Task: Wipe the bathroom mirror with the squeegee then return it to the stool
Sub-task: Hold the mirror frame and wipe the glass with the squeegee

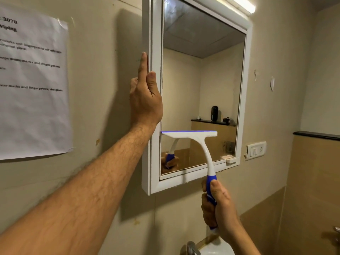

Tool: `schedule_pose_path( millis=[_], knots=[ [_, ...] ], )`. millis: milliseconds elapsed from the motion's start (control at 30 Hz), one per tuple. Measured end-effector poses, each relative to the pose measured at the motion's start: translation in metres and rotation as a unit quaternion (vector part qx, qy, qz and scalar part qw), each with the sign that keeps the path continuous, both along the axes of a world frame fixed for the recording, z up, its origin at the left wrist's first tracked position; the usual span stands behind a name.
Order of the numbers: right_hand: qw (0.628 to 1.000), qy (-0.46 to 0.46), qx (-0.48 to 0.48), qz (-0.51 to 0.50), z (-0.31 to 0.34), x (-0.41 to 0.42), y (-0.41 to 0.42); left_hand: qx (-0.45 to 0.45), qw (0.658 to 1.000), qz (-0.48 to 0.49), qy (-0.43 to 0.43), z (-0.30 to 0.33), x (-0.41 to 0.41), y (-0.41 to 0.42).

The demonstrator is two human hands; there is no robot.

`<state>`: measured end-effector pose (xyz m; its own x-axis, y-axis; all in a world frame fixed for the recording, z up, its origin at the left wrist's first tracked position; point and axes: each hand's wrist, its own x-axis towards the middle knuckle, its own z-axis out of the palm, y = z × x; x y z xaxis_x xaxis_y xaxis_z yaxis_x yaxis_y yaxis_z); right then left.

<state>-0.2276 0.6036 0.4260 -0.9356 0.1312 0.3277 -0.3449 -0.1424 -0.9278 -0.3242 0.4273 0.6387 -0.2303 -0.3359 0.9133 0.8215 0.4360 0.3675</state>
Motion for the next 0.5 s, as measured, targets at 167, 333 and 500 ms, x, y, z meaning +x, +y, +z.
schedule_pose_path(
  millis=[167,333,500],
  knots=[
    [0.999,-0.039,0.003,0.003,-0.021,0.014,0.002,0.000,1.000,0.006,-0.007,-0.001,0.002,0.000],
    [0.999,-0.011,0.022,-0.025,-0.002,0.011,0.006,-0.004,1.000,0.002,-0.017,-0.002,0.003,0.000],
    [0.998,-0.053,0.001,-0.014,-0.019,0.009,0.001,-0.001,1.000,-0.008,-0.013,-0.003,0.004,-0.001]
  ],
)
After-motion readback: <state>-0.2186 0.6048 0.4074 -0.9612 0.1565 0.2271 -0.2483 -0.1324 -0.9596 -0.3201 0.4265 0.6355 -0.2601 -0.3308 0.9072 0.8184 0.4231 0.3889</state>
